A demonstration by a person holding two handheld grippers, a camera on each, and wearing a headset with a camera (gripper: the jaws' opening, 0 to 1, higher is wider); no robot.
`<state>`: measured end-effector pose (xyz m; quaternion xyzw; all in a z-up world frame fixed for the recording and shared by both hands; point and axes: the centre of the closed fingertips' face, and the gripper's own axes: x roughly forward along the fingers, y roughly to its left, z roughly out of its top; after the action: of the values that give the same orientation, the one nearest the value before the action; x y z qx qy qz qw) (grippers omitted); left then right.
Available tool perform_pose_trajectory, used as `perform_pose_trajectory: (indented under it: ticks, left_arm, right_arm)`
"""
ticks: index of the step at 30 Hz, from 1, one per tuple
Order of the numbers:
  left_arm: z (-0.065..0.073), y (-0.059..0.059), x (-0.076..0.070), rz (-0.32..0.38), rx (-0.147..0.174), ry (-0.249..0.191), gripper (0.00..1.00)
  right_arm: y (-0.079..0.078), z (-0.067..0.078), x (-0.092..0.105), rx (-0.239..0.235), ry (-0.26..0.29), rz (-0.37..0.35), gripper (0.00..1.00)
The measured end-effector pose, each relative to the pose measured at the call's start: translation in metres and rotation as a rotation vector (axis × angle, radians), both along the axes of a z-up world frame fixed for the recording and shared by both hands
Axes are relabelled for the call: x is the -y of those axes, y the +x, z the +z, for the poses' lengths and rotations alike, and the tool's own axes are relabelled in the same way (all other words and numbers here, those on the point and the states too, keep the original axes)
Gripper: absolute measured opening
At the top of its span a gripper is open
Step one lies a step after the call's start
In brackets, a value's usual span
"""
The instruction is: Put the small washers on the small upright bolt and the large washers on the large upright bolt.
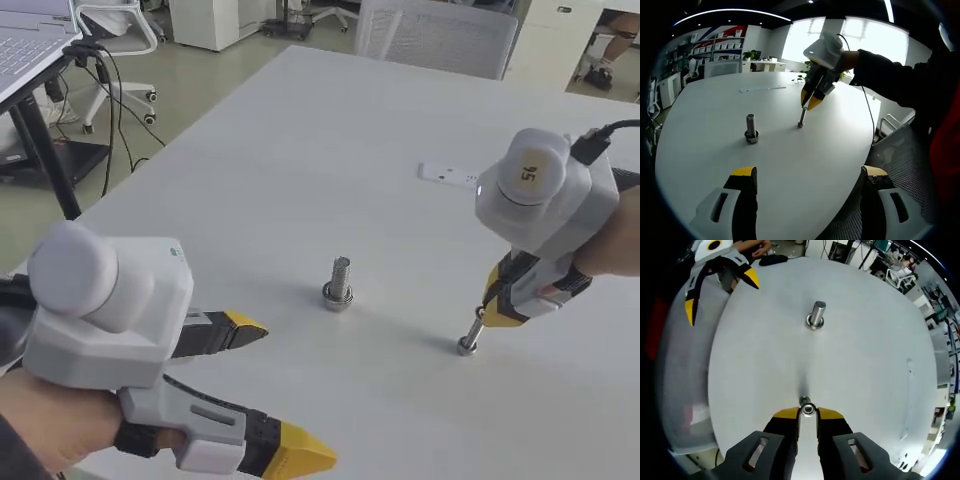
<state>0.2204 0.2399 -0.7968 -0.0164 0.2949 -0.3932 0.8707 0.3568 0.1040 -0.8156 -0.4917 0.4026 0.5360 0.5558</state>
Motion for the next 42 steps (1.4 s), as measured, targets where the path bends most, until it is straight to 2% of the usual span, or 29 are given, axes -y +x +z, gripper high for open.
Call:
perform_pose_trajectory:
  ticks: [9,25,42]
  left_arm:
    - [0.000,0.000,-0.001,0.004,-0.001,0.001,0.85]
    - [-0.002,-0.001,-0.001,0.004,-0.012,0.005,0.85]
    - [-0.005,-0.001,-0.002,0.003,-0.021,0.008,0.85]
  right_arm:
    - [-0.002,-0.005,-0.001,-0.011,-0.004,0.001,0.14]
    - [-0.003,-0.028,-0.001,-0.040,-0.007,-0.011,0.14]
    - [-0.006,-0.041,-0.004,-0.062,-0.003,-0.017,0.14]
